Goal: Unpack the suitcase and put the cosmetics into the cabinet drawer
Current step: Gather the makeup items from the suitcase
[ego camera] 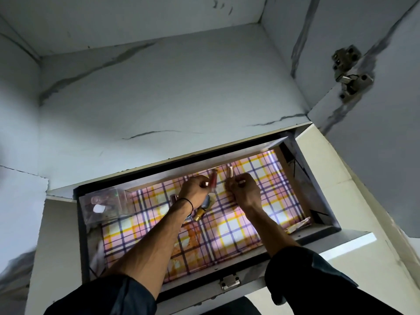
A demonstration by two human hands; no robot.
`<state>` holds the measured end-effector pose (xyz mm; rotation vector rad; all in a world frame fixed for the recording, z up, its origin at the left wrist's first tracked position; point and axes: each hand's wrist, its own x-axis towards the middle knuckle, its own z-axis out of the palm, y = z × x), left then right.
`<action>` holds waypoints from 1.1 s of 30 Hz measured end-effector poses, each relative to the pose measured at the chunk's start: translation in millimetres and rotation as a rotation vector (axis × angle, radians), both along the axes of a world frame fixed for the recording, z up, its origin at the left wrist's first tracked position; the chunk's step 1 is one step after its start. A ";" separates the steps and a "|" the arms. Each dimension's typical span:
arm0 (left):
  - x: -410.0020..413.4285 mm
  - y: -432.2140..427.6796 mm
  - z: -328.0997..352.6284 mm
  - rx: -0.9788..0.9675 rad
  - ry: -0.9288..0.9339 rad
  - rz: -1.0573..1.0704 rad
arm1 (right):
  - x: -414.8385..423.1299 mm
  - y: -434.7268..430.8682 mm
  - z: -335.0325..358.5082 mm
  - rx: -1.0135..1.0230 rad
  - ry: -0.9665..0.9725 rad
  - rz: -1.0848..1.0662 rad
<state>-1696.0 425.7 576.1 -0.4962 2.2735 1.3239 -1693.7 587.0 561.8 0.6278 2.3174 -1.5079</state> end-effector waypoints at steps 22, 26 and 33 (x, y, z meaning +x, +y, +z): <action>3.9 -9.8 -6.3 -0.102 0.128 0.223 | -11.0 -25.1 5.6 0.572 0.268 0.476; 11.9 -14.9 0.5 -0.320 0.138 0.059 | 3.5 -4.7 9.5 0.175 0.250 0.049; 24.2 -1.6 -7.8 -0.354 0.087 -0.083 | 10.7 15.4 -2.3 0.126 0.123 0.117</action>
